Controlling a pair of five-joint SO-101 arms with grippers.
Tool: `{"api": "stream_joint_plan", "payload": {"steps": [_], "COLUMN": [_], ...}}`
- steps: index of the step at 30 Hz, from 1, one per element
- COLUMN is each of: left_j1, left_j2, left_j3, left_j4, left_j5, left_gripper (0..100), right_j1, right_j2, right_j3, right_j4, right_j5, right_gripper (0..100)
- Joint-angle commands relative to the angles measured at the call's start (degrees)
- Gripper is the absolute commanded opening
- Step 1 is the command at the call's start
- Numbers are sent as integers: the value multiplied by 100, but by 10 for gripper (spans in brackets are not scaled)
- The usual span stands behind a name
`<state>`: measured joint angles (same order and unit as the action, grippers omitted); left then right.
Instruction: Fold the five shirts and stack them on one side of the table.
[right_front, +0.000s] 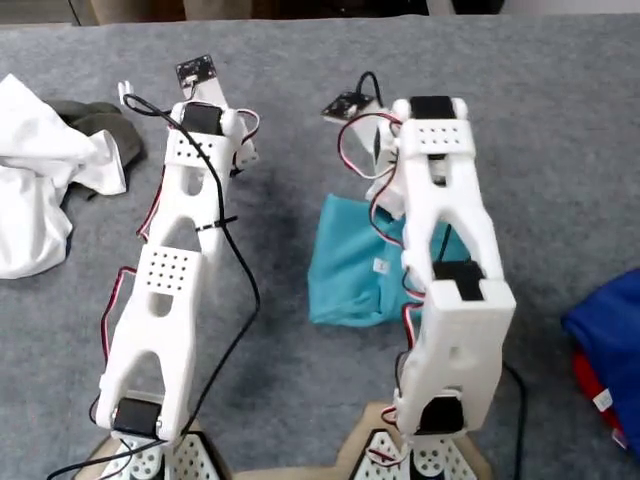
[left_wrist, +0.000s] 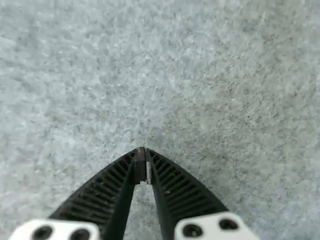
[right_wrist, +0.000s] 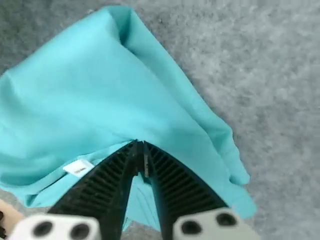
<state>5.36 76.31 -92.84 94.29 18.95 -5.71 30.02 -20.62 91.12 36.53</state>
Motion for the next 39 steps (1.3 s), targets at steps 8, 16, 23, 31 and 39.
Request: {"api": "stream_joint_plan", "payload": {"steps": [8, 16, 23, 31, 39], "left_j1": [123, 255, 237, 255, 264], "left_j2": [-110, -101, -101, -101, -101], "left_j3": [-308, -308, -308, -308, -308], "left_j4": [-97, -167, -176, -176, -220], "left_j5": [18, 9, 9, -105, -114], "left_gripper": [20, 20, 20, 20, 20], "right_j1": [-57, -66, -57, 233, 840], "right_j2": [189, -171, -110, -127, -734], "right_j3": [-321, -391, 673, 848, 1209], "right_j4": [53, 607, -316, -44, 448], "right_j5": [26, 44, 35, 88, 484], "right_gripper": [5, 5, 5, 5, 5]}}
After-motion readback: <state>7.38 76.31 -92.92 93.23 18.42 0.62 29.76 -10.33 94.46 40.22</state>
